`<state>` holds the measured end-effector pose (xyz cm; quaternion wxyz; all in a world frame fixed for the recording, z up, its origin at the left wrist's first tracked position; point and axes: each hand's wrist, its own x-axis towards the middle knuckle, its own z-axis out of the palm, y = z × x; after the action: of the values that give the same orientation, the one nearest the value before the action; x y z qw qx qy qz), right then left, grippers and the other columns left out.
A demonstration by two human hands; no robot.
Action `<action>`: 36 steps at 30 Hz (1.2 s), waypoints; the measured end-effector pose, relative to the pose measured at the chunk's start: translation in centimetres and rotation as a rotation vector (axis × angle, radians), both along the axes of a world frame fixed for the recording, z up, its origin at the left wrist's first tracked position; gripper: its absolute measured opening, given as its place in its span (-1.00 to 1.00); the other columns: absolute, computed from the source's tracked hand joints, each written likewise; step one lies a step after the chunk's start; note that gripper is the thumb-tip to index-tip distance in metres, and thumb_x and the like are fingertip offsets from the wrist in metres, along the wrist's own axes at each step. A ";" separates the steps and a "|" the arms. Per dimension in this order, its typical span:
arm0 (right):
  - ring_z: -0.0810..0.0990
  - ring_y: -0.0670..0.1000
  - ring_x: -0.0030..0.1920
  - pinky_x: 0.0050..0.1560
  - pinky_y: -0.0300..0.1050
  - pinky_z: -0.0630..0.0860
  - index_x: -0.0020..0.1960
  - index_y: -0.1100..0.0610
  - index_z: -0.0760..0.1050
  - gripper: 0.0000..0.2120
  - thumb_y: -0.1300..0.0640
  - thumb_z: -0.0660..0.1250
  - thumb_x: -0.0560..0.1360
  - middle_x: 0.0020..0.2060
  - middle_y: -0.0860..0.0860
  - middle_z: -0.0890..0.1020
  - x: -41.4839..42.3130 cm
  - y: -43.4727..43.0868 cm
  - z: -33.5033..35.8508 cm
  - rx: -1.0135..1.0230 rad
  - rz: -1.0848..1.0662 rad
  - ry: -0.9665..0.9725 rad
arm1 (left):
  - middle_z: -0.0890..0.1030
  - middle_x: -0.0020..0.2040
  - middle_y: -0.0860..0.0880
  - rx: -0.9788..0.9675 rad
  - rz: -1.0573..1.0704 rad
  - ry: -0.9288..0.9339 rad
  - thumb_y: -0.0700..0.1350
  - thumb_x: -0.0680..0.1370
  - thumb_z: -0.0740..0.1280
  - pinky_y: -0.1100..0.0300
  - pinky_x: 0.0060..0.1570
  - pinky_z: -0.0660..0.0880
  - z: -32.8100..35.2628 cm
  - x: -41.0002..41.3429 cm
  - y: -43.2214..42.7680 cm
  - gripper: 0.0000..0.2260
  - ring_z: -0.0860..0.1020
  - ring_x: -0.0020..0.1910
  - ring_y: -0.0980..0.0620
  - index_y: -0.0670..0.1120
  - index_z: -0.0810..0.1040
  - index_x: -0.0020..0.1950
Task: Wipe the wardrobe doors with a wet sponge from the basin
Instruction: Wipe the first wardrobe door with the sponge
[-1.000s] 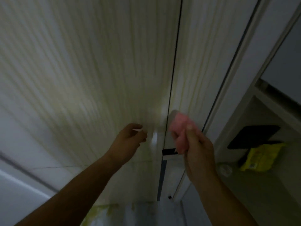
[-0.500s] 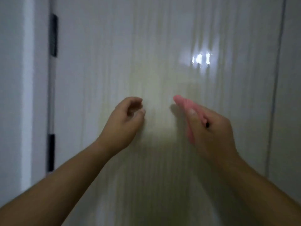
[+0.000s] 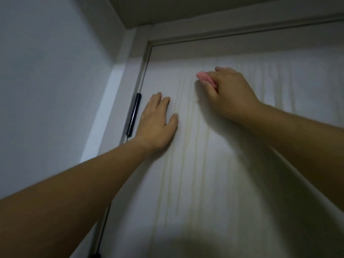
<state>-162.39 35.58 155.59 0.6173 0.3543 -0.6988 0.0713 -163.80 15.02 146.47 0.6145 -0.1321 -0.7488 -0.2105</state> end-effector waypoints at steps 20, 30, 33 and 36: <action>-0.15 0.08 0.65 0.55 0.16 -0.36 0.67 -0.10 -0.11 -0.40 -0.28 -0.19 0.69 0.67 -0.04 -0.06 -1.5 -13.2 12.4 0.280 -0.633 0.137 | -0.20 0.68 -0.05 -0.154 0.039 0.089 0.20 0.70 0.00 0.07 0.62 -0.23 0.4 -2.6 -3.4 -0.39 -0.26 0.64 0.04 0.01 -0.10 0.68; -0.14 0.12 0.65 0.62 0.10 -0.20 0.67 0.16 -0.15 -0.30 -0.23 -0.12 0.70 0.66 0.12 -0.08 -1.3 -14.9 11.3 0.229 -0.634 0.114 | -0.19 0.68 -0.08 -0.169 0.071 0.104 0.19 0.70 0.00 0.07 0.61 -0.24 0.4 -2.8 -3.3 -0.38 -0.25 0.64 0.03 -0.02 -0.10 0.68; -0.04 0.07 0.65 0.57 0.01 -0.14 0.67 0.09 -0.08 -0.37 -0.21 -0.11 0.71 0.66 0.07 0.00 -1.6 -12.8 8.5 0.420 -0.555 0.138 | -0.19 0.68 -0.08 -0.174 0.076 0.114 0.20 0.69 -0.01 0.07 0.61 -0.23 0.4 -2.9 -3.4 -0.38 -0.25 0.64 0.02 -0.01 -0.10 0.68; 0.22 0.12 0.56 0.50 -0.06 0.12 0.64 0.11 0.09 -0.45 -0.12 -0.02 0.73 0.60 0.15 0.21 0.0 -10.2 10.2 0.260 -0.500 0.055 | -0.18 0.68 -0.09 -0.176 0.082 0.111 0.23 0.65 -0.06 0.05 0.62 -0.22 0.3 -2.9 -3.4 -0.35 -0.24 0.64 0.02 -0.02 -0.11 0.68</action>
<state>-162.40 25.43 165.74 0.5839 0.2492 -0.7506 -0.1831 -166.71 11.66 146.77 0.6491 -0.1664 -0.7339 -0.1111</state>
